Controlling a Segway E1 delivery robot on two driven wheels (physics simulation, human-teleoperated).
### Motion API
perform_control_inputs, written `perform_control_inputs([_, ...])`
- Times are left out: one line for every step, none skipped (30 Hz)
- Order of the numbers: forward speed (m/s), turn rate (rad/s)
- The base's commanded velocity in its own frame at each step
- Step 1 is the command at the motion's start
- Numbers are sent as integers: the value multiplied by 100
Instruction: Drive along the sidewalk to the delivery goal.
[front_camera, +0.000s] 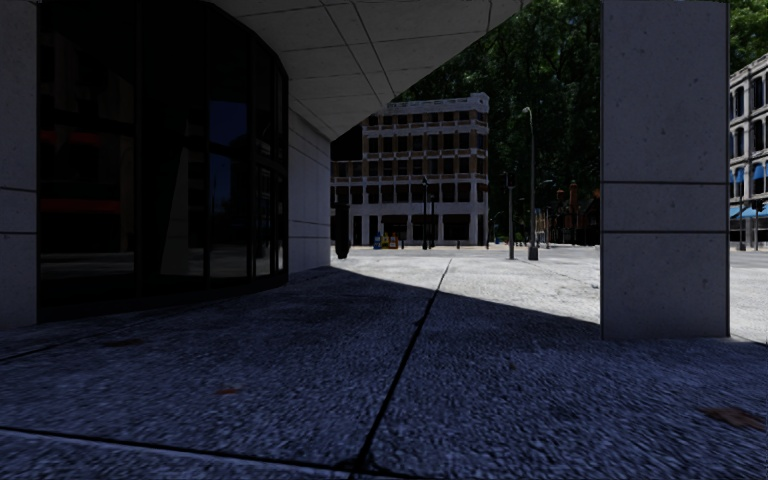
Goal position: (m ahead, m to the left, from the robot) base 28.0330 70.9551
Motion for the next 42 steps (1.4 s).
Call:
perform_control_inputs([200,0])
perform_control_inputs([200,0])
perform_control_inputs([200,0])
perform_control_inputs([200,0])
perform_control_inputs([200,0])
perform_control_inputs([200,0])
perform_control_inputs([200,0])
perform_control_inputs([200,0])
perform_control_inputs([200,0])
perform_control_inputs([200,0])
perform_control_inputs([200,0])
perform_control_inputs([200,0])
perform_control_inputs([200,0])
perform_control_inputs([200,0])
perform_control_inputs([200,0])
perform_control_inputs([200,0])
perform_control_inputs([200,0])
perform_control_inputs([200,0])
perform_control_inputs([200,0])
perform_control_inputs([200,0])
perform_control_inputs([200,0])
perform_control_inputs([200,0])
perform_control_inputs([200,0])
perform_control_inputs([200,0])
perform_control_inputs([200,0])
perform_control_inputs([200,0])
perform_control_inputs([200,0])
perform_control_inputs([200,0])
perform_control_inputs([200,0])
perform_control_inputs([200,0])
perform_control_inputs([200,0])
perform_control_inputs([200,0])
perform_control_inputs([200,0])
perform_control_inputs([200,0])
perform_control_inputs([200,0])
perform_control_inputs([200,0])
perform_control_inputs([200,0])
perform_control_inputs([200,0])
perform_control_inputs([200,0])
perform_control_inputs([200,0])
perform_control_inputs([200,0])
perform_control_inputs([200,0])
